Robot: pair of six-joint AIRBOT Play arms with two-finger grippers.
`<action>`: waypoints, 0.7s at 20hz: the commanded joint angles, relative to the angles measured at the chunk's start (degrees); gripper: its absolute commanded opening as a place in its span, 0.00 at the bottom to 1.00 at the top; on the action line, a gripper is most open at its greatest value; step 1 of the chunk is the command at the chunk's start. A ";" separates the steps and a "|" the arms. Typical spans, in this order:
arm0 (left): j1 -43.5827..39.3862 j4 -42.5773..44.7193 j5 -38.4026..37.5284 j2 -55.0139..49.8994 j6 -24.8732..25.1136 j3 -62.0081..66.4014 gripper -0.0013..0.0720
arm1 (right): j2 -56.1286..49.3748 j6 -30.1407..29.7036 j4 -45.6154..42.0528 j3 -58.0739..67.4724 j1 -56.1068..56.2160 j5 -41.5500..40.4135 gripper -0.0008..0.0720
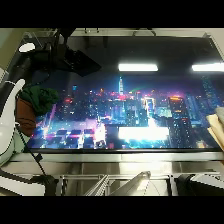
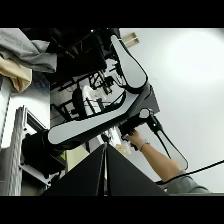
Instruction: Fold the shirts.
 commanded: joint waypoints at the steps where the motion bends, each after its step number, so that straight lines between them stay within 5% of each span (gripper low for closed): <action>1: -1.62 0.00 -0.37 -0.02 0.04 -0.02 0.02 | -0.09 1.90 -7.93 -3.63 -0.07 -0.26 0.04; 2: -1.60 0.02 -0.35 -0.02 0.04 -0.02 0.02 | -0.24 1.92 -8.15 -3.65 -0.33 -0.26 0.21; 3: -1.60 0.00 -0.37 -0.02 0.04 -0.02 0.02 | -0.37 1.90 -8.15 -3.65 -0.35 -0.24 0.71; 4: -1.53 0.02 -0.35 -0.02 0.04 -0.02 0.02 | -0.37 1.88 -8.07 -3.65 -0.33 -0.24 0.97; 11: -1.42 0.11 -0.39 -0.04 0.04 0.39 0.02 | -0.37 2.49 4.35 1.51 3.21 -0.55 0.97; 12: -1.18 0.04 -1.01 -0.15 0.04 1.51 0.02 | -0.35 2.05 9.20 3.13 4.94 -1.01 0.85; 13: -0.63 0.15 -1.27 -0.20 0.02 3.30 0.02 | -0.33 0.59 14.99 4.52 6.97 -1.38 0.39; 14: 0.26 0.26 -0.63 -0.20 -0.87 5.51 0.02 | -0.13 -1.29 21.59 5.25 9.16 -1.99 0.05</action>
